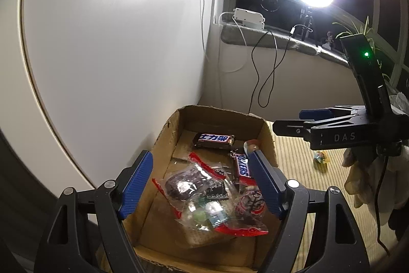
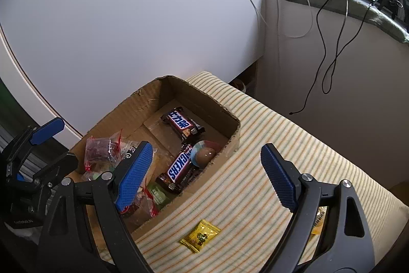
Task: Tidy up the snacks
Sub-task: 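Withdraw both open tools toward the yellow candy packet and yellow jelly cup, then grasp the yellow candy packet with the left tool while the right tool grasps the yellow jelly cup, then carry the yellow packet and jelly cup over the box with both tools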
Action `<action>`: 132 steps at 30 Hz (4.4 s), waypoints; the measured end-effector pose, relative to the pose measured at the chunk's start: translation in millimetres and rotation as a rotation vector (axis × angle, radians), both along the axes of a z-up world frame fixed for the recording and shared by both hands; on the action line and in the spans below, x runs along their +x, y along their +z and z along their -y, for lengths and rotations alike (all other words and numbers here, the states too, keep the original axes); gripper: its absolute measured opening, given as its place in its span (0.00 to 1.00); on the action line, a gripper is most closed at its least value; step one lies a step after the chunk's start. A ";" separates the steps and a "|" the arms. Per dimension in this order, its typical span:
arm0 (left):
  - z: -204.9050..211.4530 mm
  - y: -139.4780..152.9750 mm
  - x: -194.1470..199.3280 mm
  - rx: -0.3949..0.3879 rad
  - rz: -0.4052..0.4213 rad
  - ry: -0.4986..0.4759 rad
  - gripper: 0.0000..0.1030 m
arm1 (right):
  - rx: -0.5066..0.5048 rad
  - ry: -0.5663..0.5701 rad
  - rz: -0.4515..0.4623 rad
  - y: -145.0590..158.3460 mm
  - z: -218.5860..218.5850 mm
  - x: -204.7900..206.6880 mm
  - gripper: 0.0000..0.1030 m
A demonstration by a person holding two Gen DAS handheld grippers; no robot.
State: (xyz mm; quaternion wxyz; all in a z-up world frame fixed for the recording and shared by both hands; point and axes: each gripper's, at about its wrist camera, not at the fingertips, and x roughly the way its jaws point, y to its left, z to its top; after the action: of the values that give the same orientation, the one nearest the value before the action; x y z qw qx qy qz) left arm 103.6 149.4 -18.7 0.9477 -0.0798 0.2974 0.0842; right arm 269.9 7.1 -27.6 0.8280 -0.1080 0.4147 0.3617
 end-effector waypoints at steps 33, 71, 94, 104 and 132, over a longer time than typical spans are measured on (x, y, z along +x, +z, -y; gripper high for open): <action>123.4 -3.3 -21.0 -0.038 -0.013 -0.217 0.68 | 0.030 -0.136 -0.017 -4.3 164.8 15.6 0.86; 156.7 -97.5 68.6 0.034 -0.310 -0.092 0.41 | -0.027 0.043 -0.063 -75.9 155.7 38.2 0.66; 155.2 -98.2 57.9 -0.020 -0.313 -0.126 0.47 | -0.059 0.041 -0.053 -82.2 151.1 37.5 0.48; 160.4 -94.6 55.2 -0.026 -0.300 -0.177 0.23 | -0.099 0.032 -0.035 -79.1 147.3 29.1 0.39; 110.3 -22.7 -20.8 -0.055 -0.095 -0.197 0.23 | -0.085 0.024 0.061 -1.6 101.0 -46.0 0.38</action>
State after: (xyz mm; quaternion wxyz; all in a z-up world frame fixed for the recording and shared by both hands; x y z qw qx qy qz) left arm 82.8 39.1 -41.5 0.9337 -0.0719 0.3506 -0.0140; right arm 224.0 -93.9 -29.3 0.8305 -0.1589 0.4029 0.3503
